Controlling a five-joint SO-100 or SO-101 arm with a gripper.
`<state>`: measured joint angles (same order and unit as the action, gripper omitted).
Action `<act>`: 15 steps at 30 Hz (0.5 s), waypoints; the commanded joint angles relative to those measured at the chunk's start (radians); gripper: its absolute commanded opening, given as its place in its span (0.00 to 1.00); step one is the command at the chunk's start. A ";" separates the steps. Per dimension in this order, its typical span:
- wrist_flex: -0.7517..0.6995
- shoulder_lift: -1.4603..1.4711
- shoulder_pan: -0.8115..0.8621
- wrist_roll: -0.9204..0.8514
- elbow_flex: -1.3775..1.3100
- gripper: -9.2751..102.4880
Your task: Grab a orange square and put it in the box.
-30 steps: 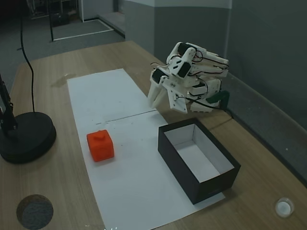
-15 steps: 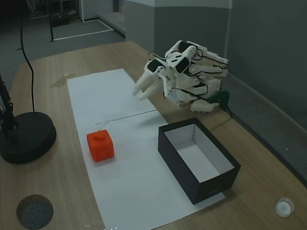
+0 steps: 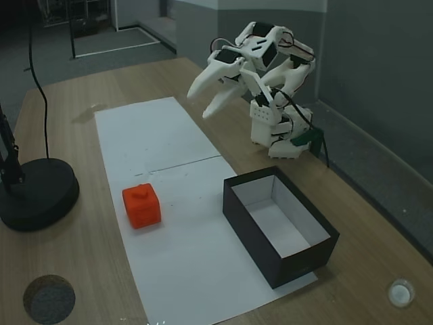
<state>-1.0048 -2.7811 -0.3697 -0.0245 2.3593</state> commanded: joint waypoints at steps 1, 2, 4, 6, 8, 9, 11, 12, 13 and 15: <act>-0.041 0.322 -0.006 -0.026 -0.281 0.30; -0.063 0.400 -0.006 -0.054 -0.339 0.30; -0.114 0.540 -0.006 -0.084 -0.453 0.31; -0.163 0.669 0.005 -0.092 -0.569 0.31; -0.222 0.787 0.008 -0.094 -0.676 0.31; -0.259 0.845 0.002 -0.095 -0.726 0.31; -0.331 0.966 -0.008 -0.109 -0.825 0.31; -0.357 1.025 -0.008 -0.117 -0.873 0.32; -0.374 1.081 0.000 -0.121 -0.917 0.33; -0.396 1.183 0.015 -0.121 -0.996 0.34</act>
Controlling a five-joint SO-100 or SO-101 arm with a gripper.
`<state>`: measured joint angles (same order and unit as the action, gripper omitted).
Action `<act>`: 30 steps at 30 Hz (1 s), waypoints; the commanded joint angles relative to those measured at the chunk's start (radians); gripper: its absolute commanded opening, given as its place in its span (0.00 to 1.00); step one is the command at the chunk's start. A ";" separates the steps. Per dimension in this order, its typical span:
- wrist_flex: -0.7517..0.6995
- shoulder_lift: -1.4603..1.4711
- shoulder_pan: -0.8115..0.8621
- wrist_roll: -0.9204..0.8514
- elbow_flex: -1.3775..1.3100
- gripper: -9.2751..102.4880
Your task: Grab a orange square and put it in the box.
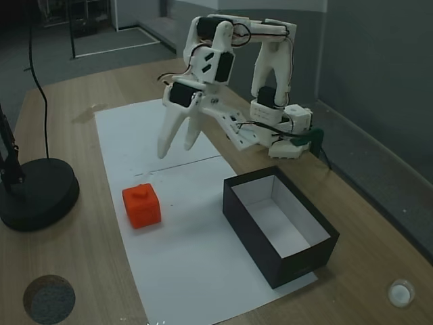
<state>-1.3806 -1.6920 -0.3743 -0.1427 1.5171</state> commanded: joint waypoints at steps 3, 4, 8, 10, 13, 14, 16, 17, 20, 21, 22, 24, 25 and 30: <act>-0.046 0.206 0.037 0.005 -0.239 0.35; -0.055 0.235 0.035 0.005 -0.264 0.35; -0.064 0.298 0.035 0.006 -0.342 0.36; -0.063 0.314 0.038 0.015 -0.374 0.38; -0.060 0.321 0.041 0.060 -0.416 0.42; -0.058 0.321 0.037 0.060 -0.422 0.43; -0.054 0.322 0.032 0.060 -0.426 0.43; -0.048 0.322 0.032 0.058 -0.426 0.43; -0.020 0.331 0.040 0.058 -0.414 0.43; -0.020 0.347 0.041 0.058 -0.420 0.43; -0.020 0.367 0.043 0.058 -0.426 0.43; -0.018 0.407 0.043 0.058 -0.436 0.43; -0.018 0.433 0.043 0.058 -0.445 0.43; 0.000 0.557 0.066 0.063 -0.514 0.43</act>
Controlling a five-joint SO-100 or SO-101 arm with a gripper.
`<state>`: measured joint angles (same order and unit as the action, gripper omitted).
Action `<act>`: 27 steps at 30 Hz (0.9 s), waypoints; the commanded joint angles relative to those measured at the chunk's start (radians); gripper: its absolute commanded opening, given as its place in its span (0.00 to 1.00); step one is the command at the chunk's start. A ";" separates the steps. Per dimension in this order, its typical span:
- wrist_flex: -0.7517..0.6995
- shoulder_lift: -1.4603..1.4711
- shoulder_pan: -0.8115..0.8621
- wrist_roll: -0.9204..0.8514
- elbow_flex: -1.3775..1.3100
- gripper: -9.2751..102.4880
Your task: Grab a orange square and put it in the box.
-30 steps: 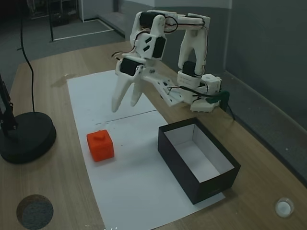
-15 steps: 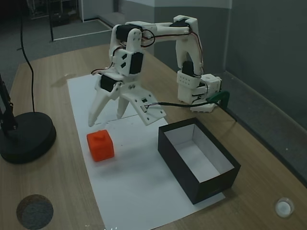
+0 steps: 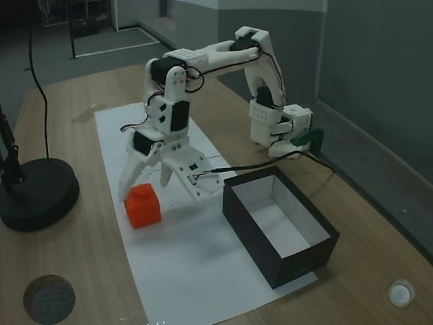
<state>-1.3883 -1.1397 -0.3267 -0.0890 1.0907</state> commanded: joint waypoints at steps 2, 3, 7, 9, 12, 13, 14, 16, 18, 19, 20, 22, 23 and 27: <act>0.006 0.040 0.034 0.006 -0.115 0.43; 0.006 0.055 0.037 0.006 -0.124 0.43; 0.008 0.094 0.046 0.005 -0.141 0.43; 0.008 0.107 0.043 -0.023 -0.141 0.37; 0.005 0.118 0.035 -0.071 -0.141 0.20; 0.006 0.117 0.035 -0.077 -0.141 0.16; 0.002 0.110 0.035 -0.078 -0.141 0.16; -0.006 0.101 0.035 -0.078 -0.143 0.17; -0.035 0.067 0.023 -0.078 -0.169 0.17; -0.063 0.046 0.017 -0.078 -0.190 0.17; -0.098 0.020 0.011 -0.078 -0.221 0.17; -0.196 -0.048 -0.012 -0.078 -0.316 0.17; -0.250 -0.083 -0.026 -0.078 -0.371 0.17; -0.347 -0.255 -0.072 -0.080 -0.537 0.17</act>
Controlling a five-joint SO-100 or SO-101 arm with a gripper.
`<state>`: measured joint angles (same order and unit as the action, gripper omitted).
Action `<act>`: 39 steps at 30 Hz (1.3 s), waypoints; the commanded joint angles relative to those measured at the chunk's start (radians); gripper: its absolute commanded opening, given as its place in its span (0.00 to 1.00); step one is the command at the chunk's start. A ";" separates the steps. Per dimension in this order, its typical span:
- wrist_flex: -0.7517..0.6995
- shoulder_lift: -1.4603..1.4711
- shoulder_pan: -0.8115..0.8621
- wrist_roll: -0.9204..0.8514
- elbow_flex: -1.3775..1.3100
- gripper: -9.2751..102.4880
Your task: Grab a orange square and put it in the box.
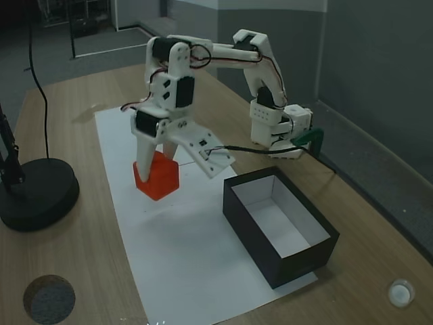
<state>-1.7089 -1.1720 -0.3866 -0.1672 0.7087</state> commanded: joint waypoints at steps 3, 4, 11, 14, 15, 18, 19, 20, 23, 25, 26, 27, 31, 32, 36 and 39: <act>-0.021 -0.360 -0.037 -0.002 -0.153 0.17; -0.023 -0.396 -0.048 0.005 -0.150 0.17; -0.025 -0.580 -0.153 0.123 -0.008 0.17; -0.025 -0.661 -0.247 0.183 0.110 0.17; -0.025 -0.686 -0.278 0.199 0.152 0.17; -0.023 -0.750 -0.339 0.216 0.272 0.17; -0.023 -0.765 -0.348 0.216 0.310 0.17; -0.023 -0.778 -0.354 0.216 0.353 0.17; -0.021 -0.810 -0.371 0.215 0.479 0.17; -0.020 -0.822 -0.390 0.213 0.526 0.17; -0.020 -0.827 -0.402 0.213 0.538 0.17; -0.020 -0.831 -0.417 0.213 0.549 0.17; -0.021 -0.854 -0.535 0.210 0.615 0.17; -0.020 -0.862 -0.568 0.210 0.644 0.17; -0.020 -0.877 -0.650 0.209 0.761 0.17; 0.000 -0.867 -0.683 0.207 0.790 0.17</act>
<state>-1.7334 -2.0003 -1.0446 0.0460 1.5094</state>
